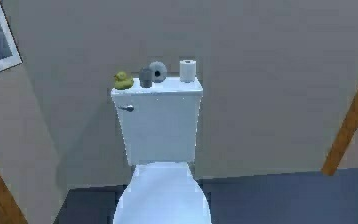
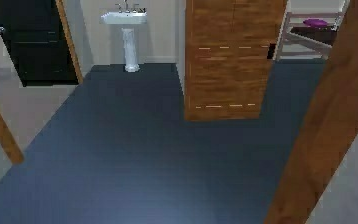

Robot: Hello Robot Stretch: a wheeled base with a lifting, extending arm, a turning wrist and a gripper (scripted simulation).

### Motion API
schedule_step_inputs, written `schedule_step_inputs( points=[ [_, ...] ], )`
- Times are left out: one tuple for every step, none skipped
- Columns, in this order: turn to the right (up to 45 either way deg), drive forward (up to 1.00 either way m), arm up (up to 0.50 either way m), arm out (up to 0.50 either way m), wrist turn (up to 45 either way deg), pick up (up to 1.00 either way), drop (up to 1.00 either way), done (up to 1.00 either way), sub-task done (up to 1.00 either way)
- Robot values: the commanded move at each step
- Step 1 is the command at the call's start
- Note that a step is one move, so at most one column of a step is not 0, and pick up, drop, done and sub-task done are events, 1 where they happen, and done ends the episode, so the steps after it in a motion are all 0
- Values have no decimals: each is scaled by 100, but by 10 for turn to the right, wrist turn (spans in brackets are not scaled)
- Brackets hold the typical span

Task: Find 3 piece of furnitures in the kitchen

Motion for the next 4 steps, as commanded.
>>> schedule_step_inputs(
  points=[
    [-450,0,0,0,0,0,0,0,0],
    [-330,0,0,0,0,0,0,0,0],
    [0,25,0,0,0,0,0,0,0],
    [60,0,0,0,0,0,0,0,0]
  ],
)
